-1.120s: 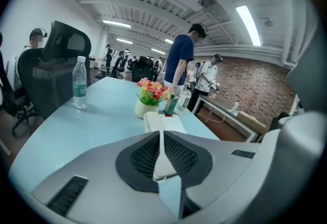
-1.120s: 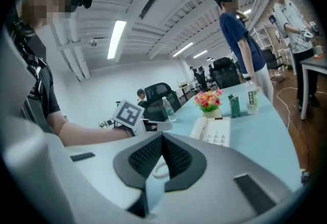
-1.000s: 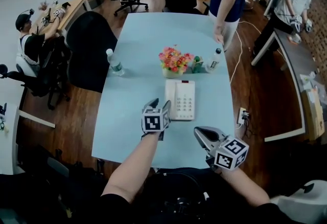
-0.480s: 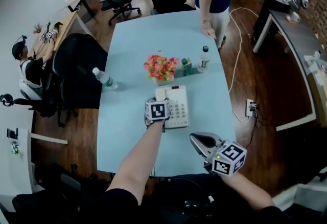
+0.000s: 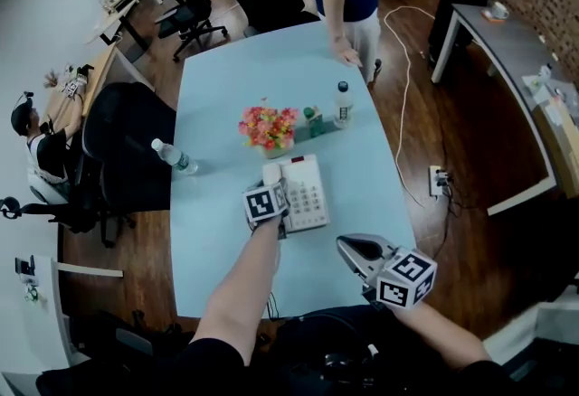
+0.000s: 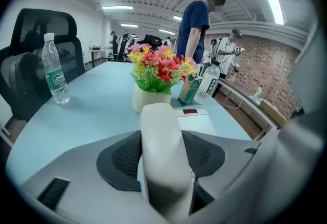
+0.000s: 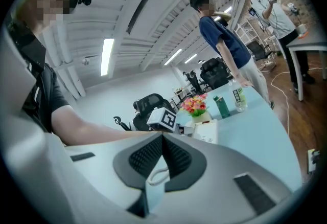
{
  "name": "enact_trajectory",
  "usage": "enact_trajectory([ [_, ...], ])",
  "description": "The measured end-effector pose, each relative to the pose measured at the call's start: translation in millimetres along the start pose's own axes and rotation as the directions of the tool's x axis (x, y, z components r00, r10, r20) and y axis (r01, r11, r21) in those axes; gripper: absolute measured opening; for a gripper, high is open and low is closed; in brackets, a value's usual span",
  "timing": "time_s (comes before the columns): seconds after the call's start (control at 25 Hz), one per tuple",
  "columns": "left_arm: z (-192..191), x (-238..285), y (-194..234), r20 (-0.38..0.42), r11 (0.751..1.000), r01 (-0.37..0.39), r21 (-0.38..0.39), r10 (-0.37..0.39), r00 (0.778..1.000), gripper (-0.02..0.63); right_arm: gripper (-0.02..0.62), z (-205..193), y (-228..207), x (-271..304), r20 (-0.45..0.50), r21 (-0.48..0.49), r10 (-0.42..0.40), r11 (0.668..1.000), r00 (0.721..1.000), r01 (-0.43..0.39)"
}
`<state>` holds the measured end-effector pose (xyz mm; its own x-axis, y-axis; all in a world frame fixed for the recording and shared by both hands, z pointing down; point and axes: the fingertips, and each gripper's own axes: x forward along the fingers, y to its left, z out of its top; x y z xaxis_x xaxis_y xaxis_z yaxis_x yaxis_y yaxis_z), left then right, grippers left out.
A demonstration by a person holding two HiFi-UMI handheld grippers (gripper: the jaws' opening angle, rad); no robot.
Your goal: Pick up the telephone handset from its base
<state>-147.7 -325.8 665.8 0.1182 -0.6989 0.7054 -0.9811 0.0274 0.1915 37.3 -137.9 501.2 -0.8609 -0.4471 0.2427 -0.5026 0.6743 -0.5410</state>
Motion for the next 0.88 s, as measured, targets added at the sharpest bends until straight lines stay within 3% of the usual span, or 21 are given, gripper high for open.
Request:
enact_trajectory([
  [0.12,15.7,-32.1,-8.3,0.096,0.995,0.095,-0.016,-0.093,0.991,0.241,0.017,0.3,8.0,4.0,0.002,-0.012,0.01,1.0,1.0,-0.01],
  [0.24,22.3,-77.5,-8.2,0.186,0.981,0.194,-0.028,-0.186,0.965,0.239,0.017,-0.9,18.2,14.4,0.0,-0.022,0.032,0.999,0.999,-0.032],
  [0.36,21.5,-129.4,-9.2,0.258,0.945,0.32,-0.063,-0.295,0.92,0.239,0.017,-3.3,31.4,23.7,-0.015,-0.043,0.062,0.997,0.998,-0.063],
  [0.52,10.1,-200.3,-4.4,0.352,0.867,0.481,-0.131,-0.413,0.84,0.239,0.017,-8.8,42.7,35.4,-0.019,-0.045,0.078,0.996,0.997,-0.078],
  [0.64,-8.5,-244.0,3.3,0.402,0.826,0.539,-0.164,-0.443,0.801,0.239,0.017,-11.6,46.0,41.7,-0.016,-0.023,0.077,0.997,0.997,-0.078],
  [0.88,-39.8,-295.0,30.0,0.445,0.806,0.554,-0.21,-0.425,0.788,0.239,0.017,-21.7,50.5,57.5,-0.034,0.004,0.057,0.998,0.998,-0.056],
])
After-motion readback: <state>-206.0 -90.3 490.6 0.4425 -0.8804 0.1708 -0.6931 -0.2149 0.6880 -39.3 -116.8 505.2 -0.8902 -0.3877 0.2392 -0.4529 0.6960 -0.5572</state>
